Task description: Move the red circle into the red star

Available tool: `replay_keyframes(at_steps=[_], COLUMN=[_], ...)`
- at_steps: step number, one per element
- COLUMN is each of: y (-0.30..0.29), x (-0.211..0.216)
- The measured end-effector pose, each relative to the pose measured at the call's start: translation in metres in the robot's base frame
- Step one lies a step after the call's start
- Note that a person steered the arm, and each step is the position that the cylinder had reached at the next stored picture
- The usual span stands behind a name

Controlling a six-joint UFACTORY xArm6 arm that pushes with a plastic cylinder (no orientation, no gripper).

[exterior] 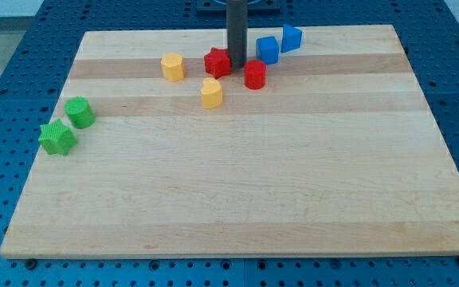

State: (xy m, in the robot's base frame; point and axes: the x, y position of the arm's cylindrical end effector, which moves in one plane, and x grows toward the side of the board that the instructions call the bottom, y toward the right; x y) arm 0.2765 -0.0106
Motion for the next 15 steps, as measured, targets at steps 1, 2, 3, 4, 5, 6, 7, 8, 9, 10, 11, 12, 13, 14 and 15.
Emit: replay_keyframes(at_steps=[1, 2, 3, 4, 5, 6, 7, 8, 9, 10, 11, 12, 13, 14, 15], y=[0.012, -0.065, -0.064, -0.020, 0.012, 0.034, 0.090, 0.142, 0.178, 0.211, 0.242, 0.253, 0.253, 0.253, 0.253], x=[-0.047, -0.033, 0.030, 0.067, 0.082, 0.082, 0.080, 0.080, 0.080, 0.080, 0.079, 0.078, 0.078, 0.075, 0.069])
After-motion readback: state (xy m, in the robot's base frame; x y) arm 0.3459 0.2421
